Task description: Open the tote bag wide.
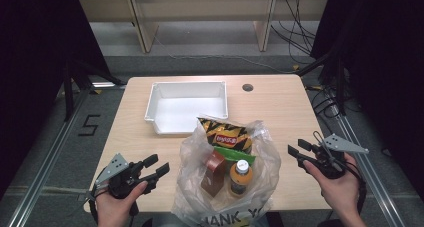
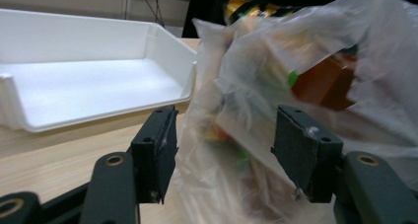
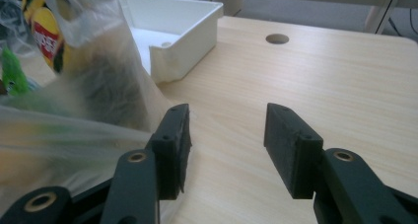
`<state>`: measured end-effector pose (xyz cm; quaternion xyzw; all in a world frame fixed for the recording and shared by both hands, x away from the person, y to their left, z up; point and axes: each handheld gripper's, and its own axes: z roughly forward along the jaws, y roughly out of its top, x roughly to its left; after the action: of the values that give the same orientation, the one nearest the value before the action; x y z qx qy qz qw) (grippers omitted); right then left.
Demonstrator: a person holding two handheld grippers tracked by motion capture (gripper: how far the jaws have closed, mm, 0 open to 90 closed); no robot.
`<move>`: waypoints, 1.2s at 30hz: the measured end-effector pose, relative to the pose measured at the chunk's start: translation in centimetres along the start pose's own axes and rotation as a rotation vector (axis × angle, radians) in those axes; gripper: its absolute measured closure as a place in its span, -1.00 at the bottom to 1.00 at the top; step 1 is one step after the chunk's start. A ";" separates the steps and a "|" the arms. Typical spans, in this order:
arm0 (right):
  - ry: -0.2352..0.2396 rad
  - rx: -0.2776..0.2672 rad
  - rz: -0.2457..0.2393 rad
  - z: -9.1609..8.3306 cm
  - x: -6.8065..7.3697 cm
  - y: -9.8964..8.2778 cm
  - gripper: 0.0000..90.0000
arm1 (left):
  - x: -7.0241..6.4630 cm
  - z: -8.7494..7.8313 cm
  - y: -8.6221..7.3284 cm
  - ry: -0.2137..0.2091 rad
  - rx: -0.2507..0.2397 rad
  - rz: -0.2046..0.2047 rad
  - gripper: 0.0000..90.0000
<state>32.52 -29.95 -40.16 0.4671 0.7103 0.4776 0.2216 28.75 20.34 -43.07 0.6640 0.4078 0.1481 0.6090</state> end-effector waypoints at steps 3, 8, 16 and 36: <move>0.014 -0.026 -0.017 -0.7 0.3 0.7 0.18 | -0.6 0.1 0.7 -0.006 -0.004 -0.001 -0.11; 0.063 -0.085 -0.022 -2.1 1.2 2.1 0.18 | -1.7 0.3 2.5 -0.035 -0.030 0.008 -0.11; 0.162 -0.151 -0.073 -3.8 4.2 4.8 0.14 | -4.7 2.0 5.2 -0.130 -0.016 0.071 -0.12; 0.306 -0.059 -0.157 -0.8 7.4 5.4 0.71 | -5.7 4.9 5.0 -0.202 0.118 0.022 0.15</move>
<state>30.93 -23.21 -34.03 0.3254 0.7558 0.5450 0.1608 30.42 13.22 -37.74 0.7147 0.3451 0.0627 0.6051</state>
